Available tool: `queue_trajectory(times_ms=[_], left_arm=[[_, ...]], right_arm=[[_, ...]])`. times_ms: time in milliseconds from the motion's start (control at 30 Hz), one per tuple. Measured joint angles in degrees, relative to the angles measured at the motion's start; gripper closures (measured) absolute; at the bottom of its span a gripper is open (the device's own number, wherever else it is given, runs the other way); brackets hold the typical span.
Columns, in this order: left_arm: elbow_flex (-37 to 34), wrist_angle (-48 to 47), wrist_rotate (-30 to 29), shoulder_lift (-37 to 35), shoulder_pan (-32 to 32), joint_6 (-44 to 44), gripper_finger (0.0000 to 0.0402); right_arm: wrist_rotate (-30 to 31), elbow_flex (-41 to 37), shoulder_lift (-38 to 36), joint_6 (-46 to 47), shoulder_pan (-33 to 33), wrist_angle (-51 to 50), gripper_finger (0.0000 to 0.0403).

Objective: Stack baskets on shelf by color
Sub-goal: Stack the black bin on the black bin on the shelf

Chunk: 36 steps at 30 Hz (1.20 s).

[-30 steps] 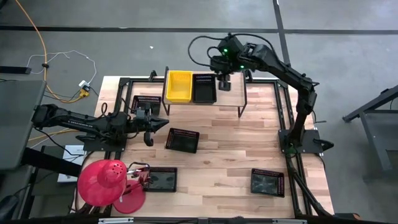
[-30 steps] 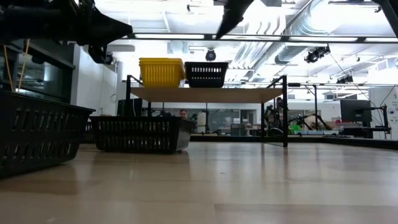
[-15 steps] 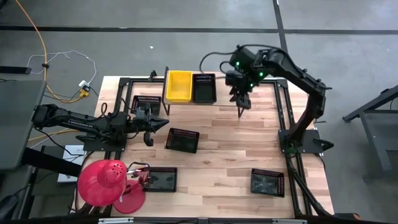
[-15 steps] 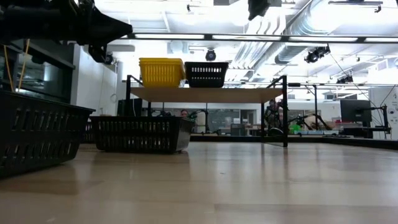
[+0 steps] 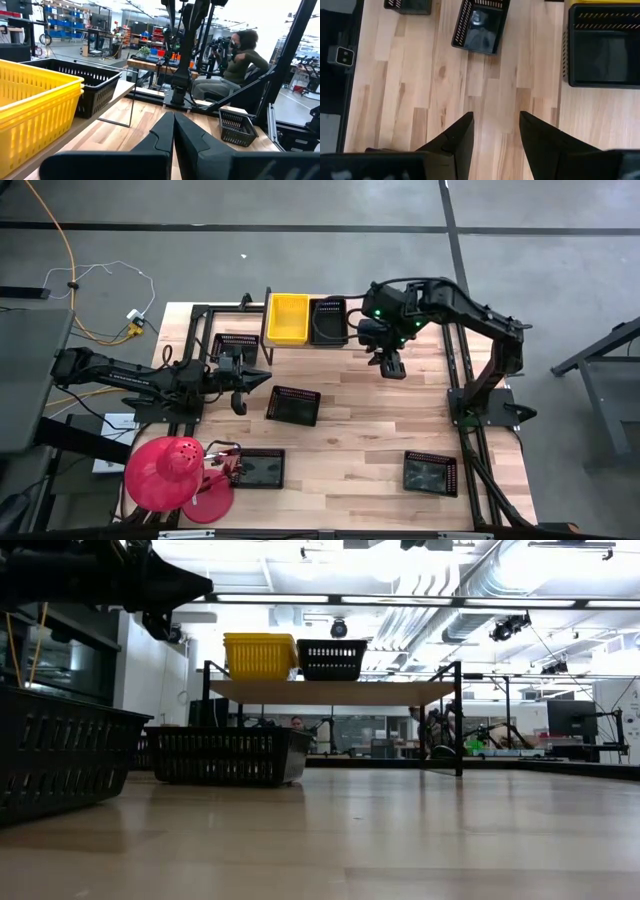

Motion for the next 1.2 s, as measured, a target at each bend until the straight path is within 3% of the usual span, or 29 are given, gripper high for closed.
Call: queue_trajectory(times_ms=[267, 567, 733, 933, 1200], left_arm=[[0.0, 0.1, -0.1, 0.0, 0.0, 0.0, 0.0401], [0.0, 1.4, -0.2, 0.0, 0.1, 0.0, 0.0402], [0.0, 1.4, -0.3, 0.0, 0.1, -0.2, 0.0402], [0.0, 1.4, -0.2, 0.0, 0.0, -1.6, 0.0402], [0.0, 0.8, 4.5, 0.0, 0.0, -4.1, 0.0402]], right_arm=[[1.4, -3.0, -3.9, 1.0, 0.8, 1.4, 0.0258], [3.9, -38.6, -26.9, 9.9, 0.8, 20.4, 0.0258], [4.0, -51.1, -37.5, 19.7, 0.9, 25.7, 0.0258], [3.9, -57.9, -43.8, 29.1, 0.9, 28.2, 0.0258], [3.2, -58.6, -42.5, 33.4, 3.2, 28.7, 0.0258]])
